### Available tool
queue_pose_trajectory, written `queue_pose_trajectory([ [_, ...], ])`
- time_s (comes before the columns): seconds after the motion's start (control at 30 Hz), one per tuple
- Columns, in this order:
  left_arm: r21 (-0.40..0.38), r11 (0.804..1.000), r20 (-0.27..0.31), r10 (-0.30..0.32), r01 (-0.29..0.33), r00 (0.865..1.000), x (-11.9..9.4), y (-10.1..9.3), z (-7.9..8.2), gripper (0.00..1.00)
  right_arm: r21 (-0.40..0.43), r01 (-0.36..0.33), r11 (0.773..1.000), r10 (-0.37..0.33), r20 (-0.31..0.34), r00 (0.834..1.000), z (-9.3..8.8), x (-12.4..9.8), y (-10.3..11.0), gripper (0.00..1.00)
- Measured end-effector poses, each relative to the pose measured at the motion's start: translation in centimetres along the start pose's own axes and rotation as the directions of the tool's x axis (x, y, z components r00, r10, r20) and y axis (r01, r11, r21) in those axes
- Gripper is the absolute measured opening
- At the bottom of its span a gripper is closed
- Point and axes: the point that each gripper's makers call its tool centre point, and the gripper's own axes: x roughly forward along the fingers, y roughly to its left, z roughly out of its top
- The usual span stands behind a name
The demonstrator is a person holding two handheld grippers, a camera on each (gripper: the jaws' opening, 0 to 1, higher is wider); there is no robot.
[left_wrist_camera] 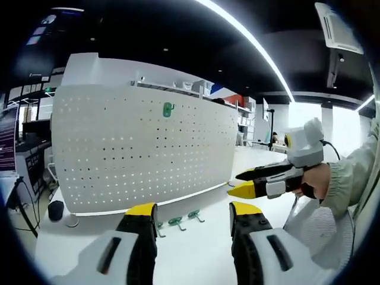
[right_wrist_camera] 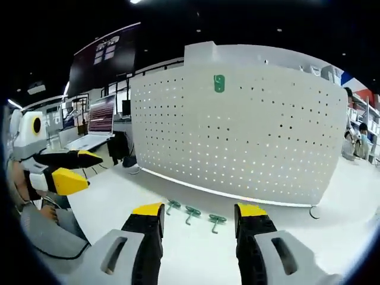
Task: Insert the hook assembly into the mounting plate slot until the hook locks in place.
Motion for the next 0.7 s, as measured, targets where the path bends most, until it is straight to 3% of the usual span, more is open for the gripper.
queue_pose_trajectory([
  [0.3,0.009,1.0,-0.024,-0.015,0.015,1.0,0.4,-0.3,-0.5,0.5,0.063,0.015,0.998,-0.015,0.012,1.0,-0.1,-1.9,-0.3,0.46],
  [0.7,0.031,0.999,-0.067,-0.041,0.043,0.997,1.4,-0.3,-1.3,0.51,0.093,0.017,0.996,-0.017,0.001,1.0,-0.7,-2.9,-0.7,0.46],
])
